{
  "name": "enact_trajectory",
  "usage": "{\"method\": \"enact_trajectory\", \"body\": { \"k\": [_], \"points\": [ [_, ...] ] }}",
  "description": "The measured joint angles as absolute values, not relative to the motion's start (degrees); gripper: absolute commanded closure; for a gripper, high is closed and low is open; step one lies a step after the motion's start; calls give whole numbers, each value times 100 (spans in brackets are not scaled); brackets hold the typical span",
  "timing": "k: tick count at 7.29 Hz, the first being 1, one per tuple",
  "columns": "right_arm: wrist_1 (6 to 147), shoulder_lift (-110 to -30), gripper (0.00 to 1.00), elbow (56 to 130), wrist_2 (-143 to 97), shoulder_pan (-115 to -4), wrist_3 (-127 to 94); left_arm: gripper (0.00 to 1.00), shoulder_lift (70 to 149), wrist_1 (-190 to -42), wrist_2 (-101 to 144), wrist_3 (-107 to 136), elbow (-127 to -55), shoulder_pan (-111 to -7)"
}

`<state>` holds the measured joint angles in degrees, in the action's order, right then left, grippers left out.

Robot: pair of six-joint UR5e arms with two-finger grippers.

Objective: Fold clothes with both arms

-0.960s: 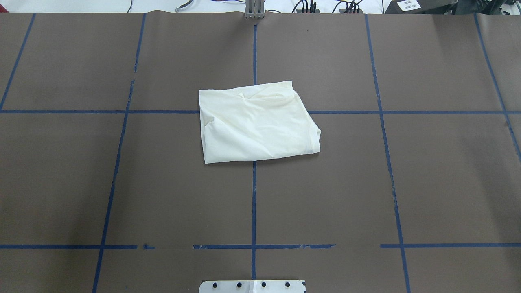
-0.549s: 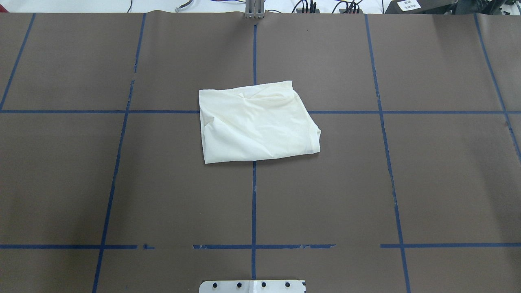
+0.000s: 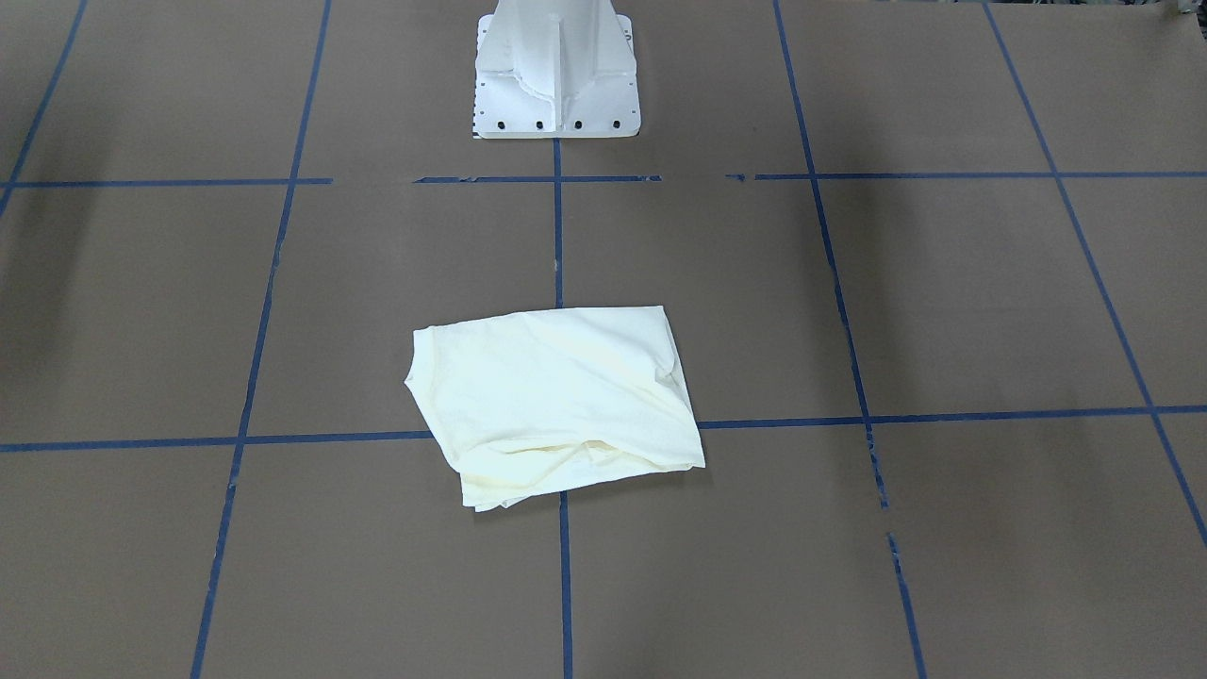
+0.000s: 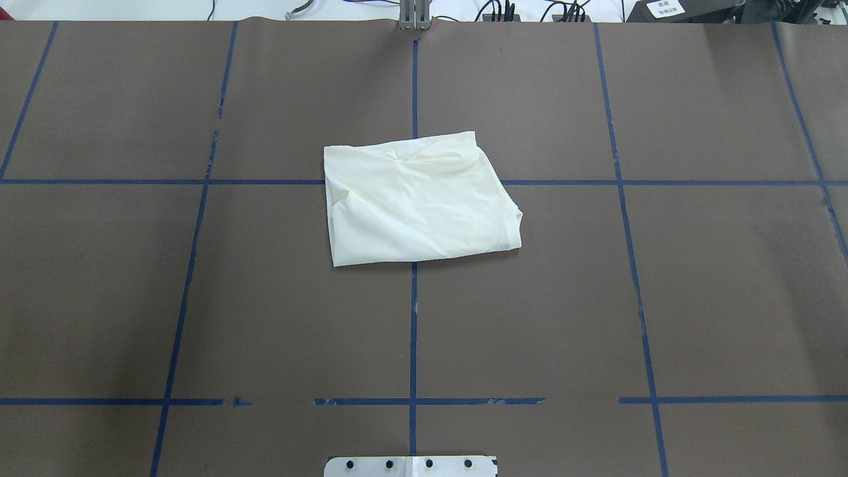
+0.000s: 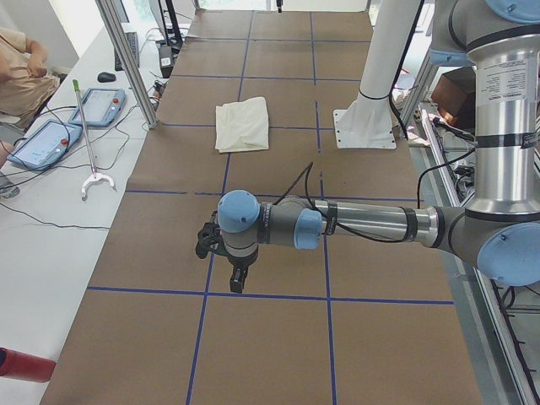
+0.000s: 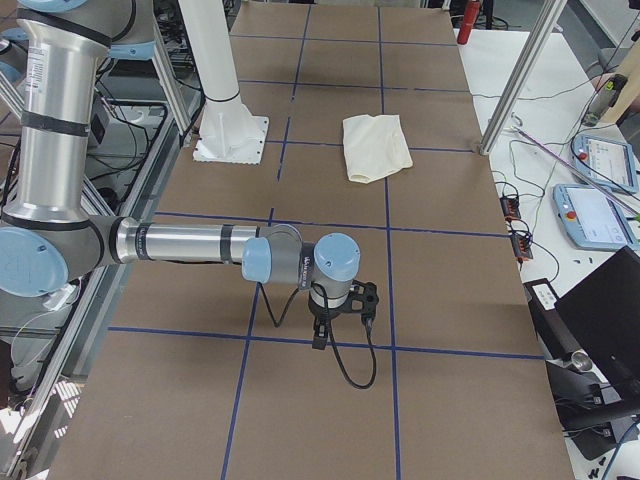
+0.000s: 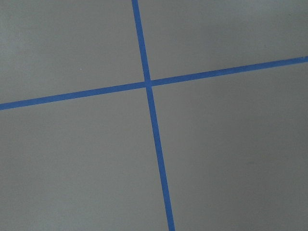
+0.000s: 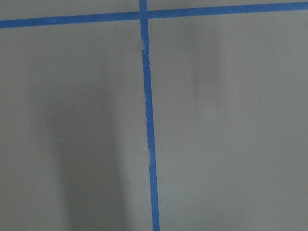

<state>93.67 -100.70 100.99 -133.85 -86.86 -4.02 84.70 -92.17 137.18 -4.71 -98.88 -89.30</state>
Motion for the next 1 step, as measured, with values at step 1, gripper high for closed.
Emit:
{"method": "enact_trajectory", "body": {
  "k": [1],
  "points": [
    [9364, -10067, 0, 10094, -13391, -8681, -398, 0, 8542, -9209, 13724, -464, -9876, -8926]
  ]
}}
